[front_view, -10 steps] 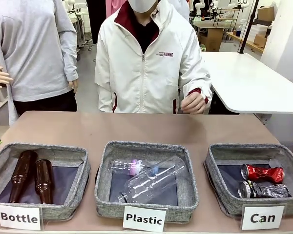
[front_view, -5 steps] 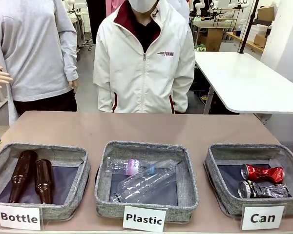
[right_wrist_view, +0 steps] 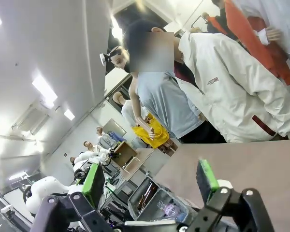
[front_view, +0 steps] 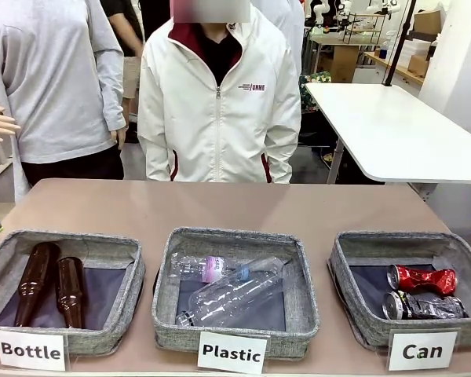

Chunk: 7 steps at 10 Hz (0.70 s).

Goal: Sort the can waste into the basket.
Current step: Pick up the can waste from the table and place it in the right Fabric basket.

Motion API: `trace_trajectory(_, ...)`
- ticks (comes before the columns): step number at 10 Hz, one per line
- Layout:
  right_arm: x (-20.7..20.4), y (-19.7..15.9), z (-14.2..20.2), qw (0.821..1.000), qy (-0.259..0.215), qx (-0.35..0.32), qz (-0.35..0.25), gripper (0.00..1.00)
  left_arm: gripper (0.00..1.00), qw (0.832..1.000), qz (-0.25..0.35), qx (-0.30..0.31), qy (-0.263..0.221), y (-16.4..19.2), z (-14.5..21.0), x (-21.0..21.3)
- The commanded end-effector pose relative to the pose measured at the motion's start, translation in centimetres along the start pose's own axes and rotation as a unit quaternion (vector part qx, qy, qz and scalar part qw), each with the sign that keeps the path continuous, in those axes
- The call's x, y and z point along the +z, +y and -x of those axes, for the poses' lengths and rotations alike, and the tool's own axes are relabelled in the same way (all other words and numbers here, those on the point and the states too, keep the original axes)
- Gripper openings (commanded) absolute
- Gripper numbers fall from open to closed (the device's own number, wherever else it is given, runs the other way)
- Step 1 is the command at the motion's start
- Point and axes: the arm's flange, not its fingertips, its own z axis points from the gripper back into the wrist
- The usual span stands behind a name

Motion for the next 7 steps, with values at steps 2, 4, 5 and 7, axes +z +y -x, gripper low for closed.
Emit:
trace_trajectory(2,-0.09,0.23,-0.34,1.0,-0.011,-0.007,-0.007,1.0,1.0,1.0,0.01,-0.003,-0.002,-0.27,0.16,0.02)
trace_trajectory(4,-0.09,0.23,-0.34,1.0,-0.011,-0.007,-0.007,1.0,1.0,1.0,0.01,-0.003,-0.002,-0.27,0.16,0.02)
trace_trajectory(5,-0.09,0.23,-0.34,1.0,-0.011,-0.007,-0.007,1.0,1.0,1.0,0.01,-0.003,-0.002,-0.27,0.16,0.02)
trace_trajectory(7,-0.09,0.23,-0.34,1.0,-0.011,-0.007,-0.007,1.0,1.0,1.0,0.01,-0.003,-0.002,-0.27,0.16,0.02)
